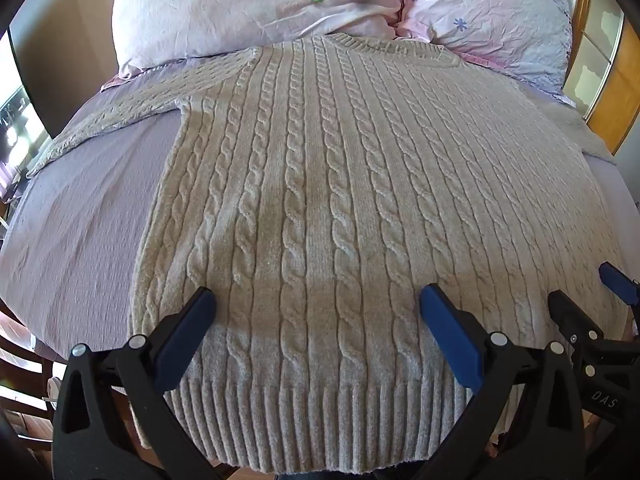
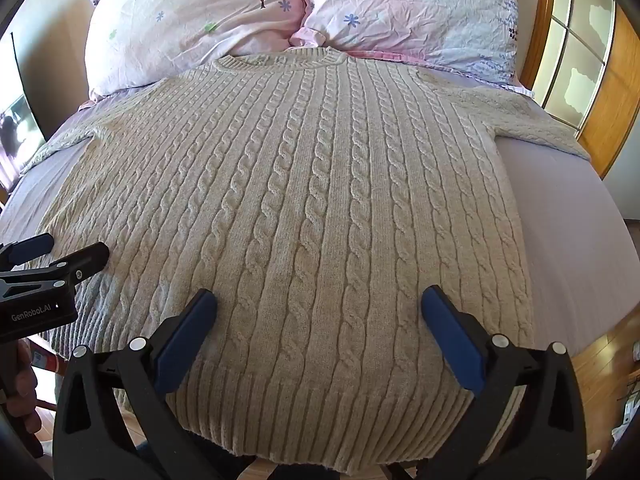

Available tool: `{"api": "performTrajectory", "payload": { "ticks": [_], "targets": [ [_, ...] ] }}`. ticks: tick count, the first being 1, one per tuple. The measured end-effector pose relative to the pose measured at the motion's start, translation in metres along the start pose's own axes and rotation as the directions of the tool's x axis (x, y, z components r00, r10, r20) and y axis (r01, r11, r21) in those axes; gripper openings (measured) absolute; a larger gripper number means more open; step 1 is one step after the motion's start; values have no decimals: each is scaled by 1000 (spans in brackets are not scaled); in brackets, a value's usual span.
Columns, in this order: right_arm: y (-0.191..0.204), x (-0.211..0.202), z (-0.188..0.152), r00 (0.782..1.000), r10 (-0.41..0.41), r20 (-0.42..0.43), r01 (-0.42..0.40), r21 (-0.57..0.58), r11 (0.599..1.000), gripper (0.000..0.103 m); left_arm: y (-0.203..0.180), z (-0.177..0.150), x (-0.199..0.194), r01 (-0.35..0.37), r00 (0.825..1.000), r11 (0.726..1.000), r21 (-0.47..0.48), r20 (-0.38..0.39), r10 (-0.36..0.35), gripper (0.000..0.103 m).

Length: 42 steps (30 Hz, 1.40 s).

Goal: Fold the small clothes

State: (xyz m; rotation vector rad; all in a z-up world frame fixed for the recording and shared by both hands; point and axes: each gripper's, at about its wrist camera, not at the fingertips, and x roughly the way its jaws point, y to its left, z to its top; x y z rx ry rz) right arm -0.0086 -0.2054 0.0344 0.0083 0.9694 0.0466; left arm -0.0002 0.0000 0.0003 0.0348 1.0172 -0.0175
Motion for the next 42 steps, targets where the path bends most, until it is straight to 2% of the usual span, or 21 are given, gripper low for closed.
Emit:
{"api": "performTrajectory", "payload": {
  "ticks": [42],
  "targets": [
    [0, 0, 0, 1000, 0, 2, 0, 0, 1000, 102, 0, 2, 0, -1, 1000, 1000, 5, 10, 1, 101]
  ]
}}
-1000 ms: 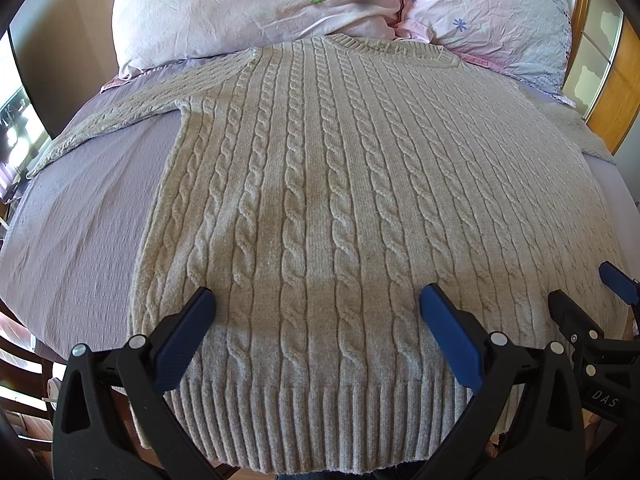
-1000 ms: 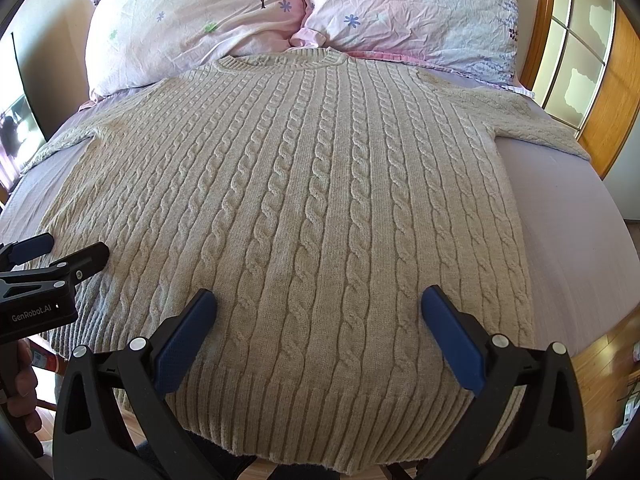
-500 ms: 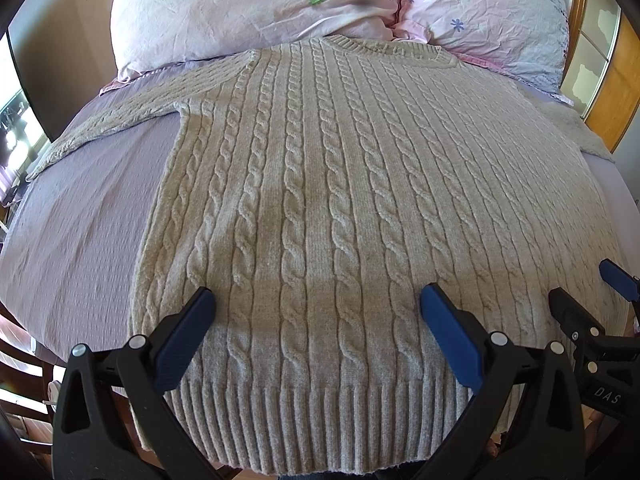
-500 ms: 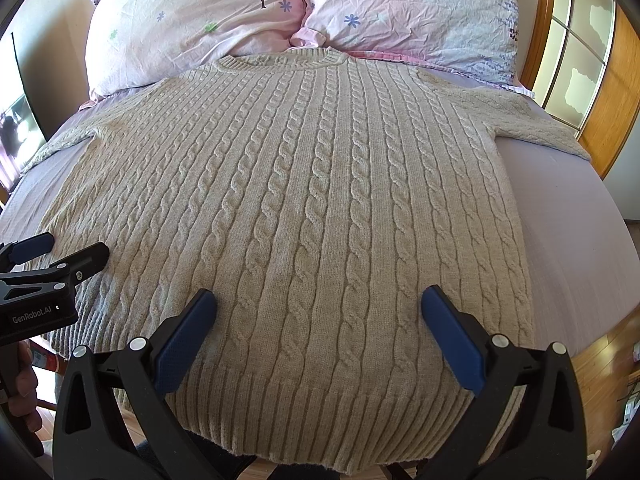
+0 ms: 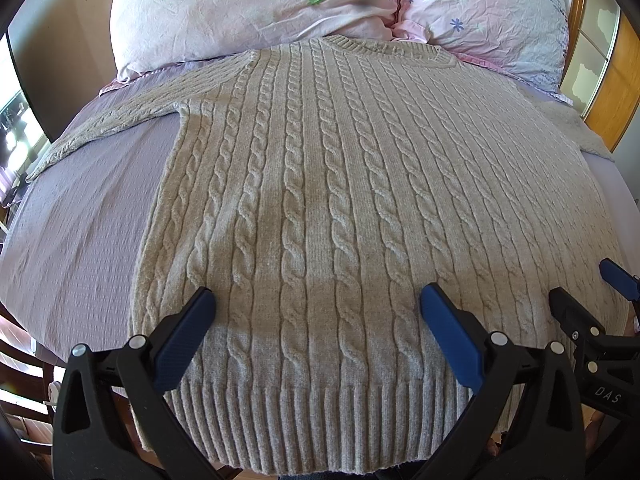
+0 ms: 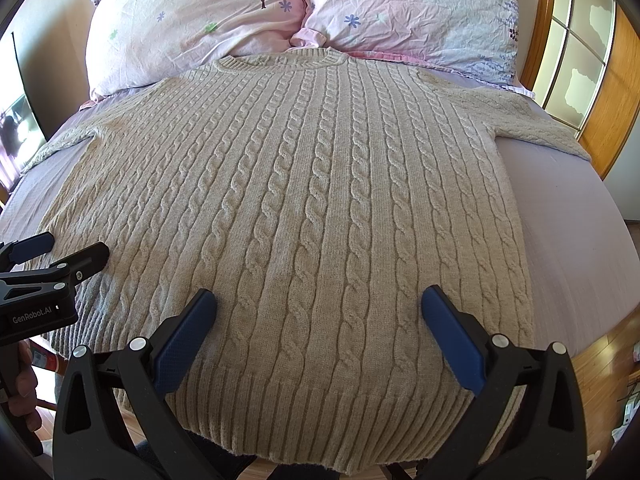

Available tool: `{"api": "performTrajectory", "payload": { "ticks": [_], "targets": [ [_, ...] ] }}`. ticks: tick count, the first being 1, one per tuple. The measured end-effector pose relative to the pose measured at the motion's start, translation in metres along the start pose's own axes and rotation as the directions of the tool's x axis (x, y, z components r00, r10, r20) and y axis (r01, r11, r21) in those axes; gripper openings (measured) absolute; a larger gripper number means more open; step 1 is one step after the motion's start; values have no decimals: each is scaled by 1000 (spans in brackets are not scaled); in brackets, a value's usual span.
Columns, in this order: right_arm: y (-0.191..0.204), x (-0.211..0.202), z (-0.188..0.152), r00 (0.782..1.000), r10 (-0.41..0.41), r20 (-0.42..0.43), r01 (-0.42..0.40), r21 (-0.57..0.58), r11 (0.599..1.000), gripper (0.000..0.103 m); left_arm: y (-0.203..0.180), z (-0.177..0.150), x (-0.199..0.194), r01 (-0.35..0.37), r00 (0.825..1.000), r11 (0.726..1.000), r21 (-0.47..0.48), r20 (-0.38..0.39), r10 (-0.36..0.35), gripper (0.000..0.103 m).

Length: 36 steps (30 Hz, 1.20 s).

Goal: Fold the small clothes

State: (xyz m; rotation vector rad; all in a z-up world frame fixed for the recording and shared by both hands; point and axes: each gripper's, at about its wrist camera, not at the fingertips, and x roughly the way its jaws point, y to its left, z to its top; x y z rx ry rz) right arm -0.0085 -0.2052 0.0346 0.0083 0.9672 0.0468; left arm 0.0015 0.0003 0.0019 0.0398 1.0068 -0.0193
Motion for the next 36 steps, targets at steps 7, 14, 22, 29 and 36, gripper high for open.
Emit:
{"api": "performTrajectory", "payload": {
  "ticks": [7, 14, 22, 29, 36],
  "targets": [
    [0, 0, 0, 1000, 0, 0, 0, 0, 1000, 102, 0, 0, 0, 0, 1000, 1000, 0, 1, 0, 101],
    [0, 0, 0, 1000, 1, 1, -1, 0, 1000, 102, 0, 0, 0, -1, 1000, 1000, 1, 2, 1, 101],
    [0, 0, -1, 1000, 0, 1, 0, -1, 1000, 102, 0, -1, 0, -1, 1000, 1000, 1, 3, 1, 101],
    [0, 2, 5, 1000, 28, -4, -28, -30, 999, 102, -2, 1, -1, 2, 1000, 1000, 6, 1, -2, 101],
    [-101, 7, 63, 996, 86, -6, -80, 283, 956, 102, 3, 11, -2, 38, 999, 998, 41, -25, -37, 101]
  ]
}}
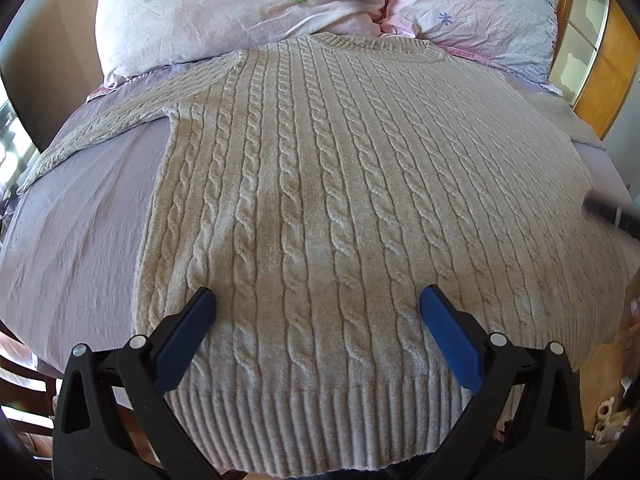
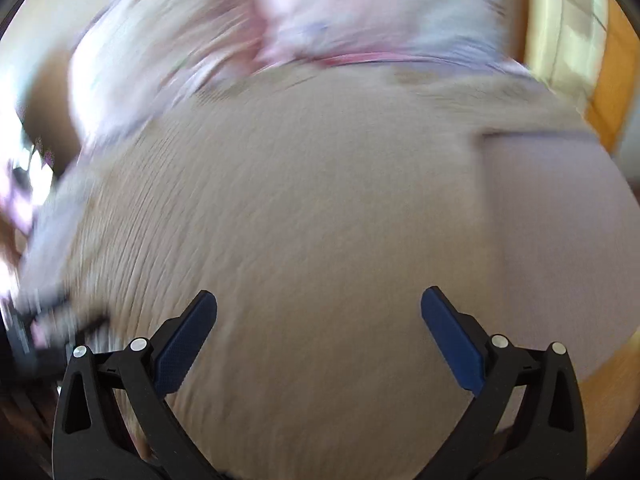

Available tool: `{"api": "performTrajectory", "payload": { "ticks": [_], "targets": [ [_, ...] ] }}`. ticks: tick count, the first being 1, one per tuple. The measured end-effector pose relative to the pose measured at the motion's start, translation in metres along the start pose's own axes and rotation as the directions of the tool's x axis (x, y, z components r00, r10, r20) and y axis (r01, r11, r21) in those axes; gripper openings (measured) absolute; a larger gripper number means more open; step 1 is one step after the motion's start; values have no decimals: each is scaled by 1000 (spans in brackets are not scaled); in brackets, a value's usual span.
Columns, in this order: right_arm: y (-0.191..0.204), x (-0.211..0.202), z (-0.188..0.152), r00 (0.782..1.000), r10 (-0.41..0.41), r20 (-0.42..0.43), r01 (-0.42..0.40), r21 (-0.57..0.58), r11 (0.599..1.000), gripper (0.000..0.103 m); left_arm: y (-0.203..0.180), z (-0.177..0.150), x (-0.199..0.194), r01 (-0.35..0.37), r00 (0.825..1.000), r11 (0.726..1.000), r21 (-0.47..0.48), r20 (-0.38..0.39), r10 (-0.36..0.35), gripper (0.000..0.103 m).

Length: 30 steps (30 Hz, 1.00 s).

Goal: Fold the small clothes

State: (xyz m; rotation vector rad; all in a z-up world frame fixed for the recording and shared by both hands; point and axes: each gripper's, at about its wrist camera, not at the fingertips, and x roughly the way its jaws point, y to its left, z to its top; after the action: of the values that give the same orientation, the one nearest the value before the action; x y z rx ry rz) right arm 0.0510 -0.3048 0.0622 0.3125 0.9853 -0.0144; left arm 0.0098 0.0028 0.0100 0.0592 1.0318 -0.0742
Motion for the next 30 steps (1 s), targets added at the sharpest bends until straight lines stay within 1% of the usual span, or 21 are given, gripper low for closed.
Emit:
{"api": "performTrajectory", "payload": {
  "ticks": [2, 4, 5, 6, 7, 8, 9, 10, 11, 12, 13, 14, 16, 18, 20, 21, 24, 26, 27, 29, 30],
  "targets": [
    [-49, -3, 36, 999, -29, 36, 23, 153, 988, 102, 10, 3, -3, -16, 1000, 999, -34, 10, 16, 101],
    [-111, -5, 72, 996, -58, 69, 31, 344, 939, 102, 22, 9, -6, -31, 999, 996, -81, 21, 32, 101],
    [-136, -4, 85, 995, -64, 73, 27, 420, 907, 102, 28, 12, -8, -33, 999, 994, -106, 23, 35, 101],
    [-174, 1, 104, 996, -51, 80, 2, 519, 855, 102, 35, 15, -9, -32, 999, 991, -131, 24, 36, 101],
    [-192, 4, 112, 995, -46, 84, -9, 563, 826, 98, 44, 19, -11, -27, 999, 986, -162, 23, 31, 101],
    [-213, 9, 122, 995, -40, 87, -22, 610, 792, 87, 50, 22, -13, -26, 999, 983, -182, 19, 30, 101],
    [-234, 15, 133, 995, -39, 87, -28, 656, 754, 86, 56, 25, -14, -21, 1000, 980, -200, 13, 24, 101],
    [-251, 20, 142, 995, -43, 95, -34, 689, 724, 83, 63, 28, -16, 5, 1000, 976, -219, 8, -4, 101],
    [-260, 22, 146, 994, -50, 100, -35, 706, 707, 78, 70, 32, -17, 50, 999, 970, -237, 5, -50, 101],
    [-274, 27, 153, 993, -57, 108, -41, 734, 678, 78, 76, 34, -19, 93, 996, 962, -258, 10, -93, 101],
    [-285, 33, 158, 991, -51, 128, -65, 761, 646, 76, 81, 35, -22, 114, 993, 954, -277, 19, -113, 101],
    [-294, 36, 160, 989, -46, 142, -83, 778, 623, 67, 85, 37, -27, 108, 994, 950, -292, 32, -103, 101],
    [-310, 48, 163, 986, -49, 156, -104, 828, 551, 65, 89, 40, -36, 81, 996, 955, -287, 63, -66, 101],
    [-326, 54, 163, 987, -53, 153, -106, 857, 504, 57, 93, 41, -43, 77, 995, 958, -276, 83, -56, 101],
    [-338, 62, 160, 986, -46, 161, -123, 881, 457, 39, 99, 42, -50, 34, 996, 961, -273, 91, -9, 101],
    [-342, 63, 158, 983, -56, 177, -135, 888, 440, 38, 101, 41, -53, 22, 995, 961, -274, 97, 5, 101],
    [-345, 62, 154, 978, -80, 193, -143, 897, 419, 25, 115, 36, -64, -30, 990, 954, -297, 126, 71, 101],
    [-350, 66, 154, 978, -88, 190, -138, 901, 412, 8, 128, 35, -69, -44, 986, 944, -327, 135, 93, 101],
    [-350, 66, 155, 978, -92, 188, -133, 898, 419, 8, 134, 35, -71, -48, 986, 938, -344, 135, 101, 101],
    [-337, 56, 167, 974, -132, 184, -95, 861, 500, 8, 151, 35, -75, -55, 983, 919, -390, 140, 119, 101],
    [-318, 45, 180, 966, -149, 211, -84, 802, 592, 8, 163, 37, -77, -53, 980, 905, -423, 150, 128, 101]
  ]
}}
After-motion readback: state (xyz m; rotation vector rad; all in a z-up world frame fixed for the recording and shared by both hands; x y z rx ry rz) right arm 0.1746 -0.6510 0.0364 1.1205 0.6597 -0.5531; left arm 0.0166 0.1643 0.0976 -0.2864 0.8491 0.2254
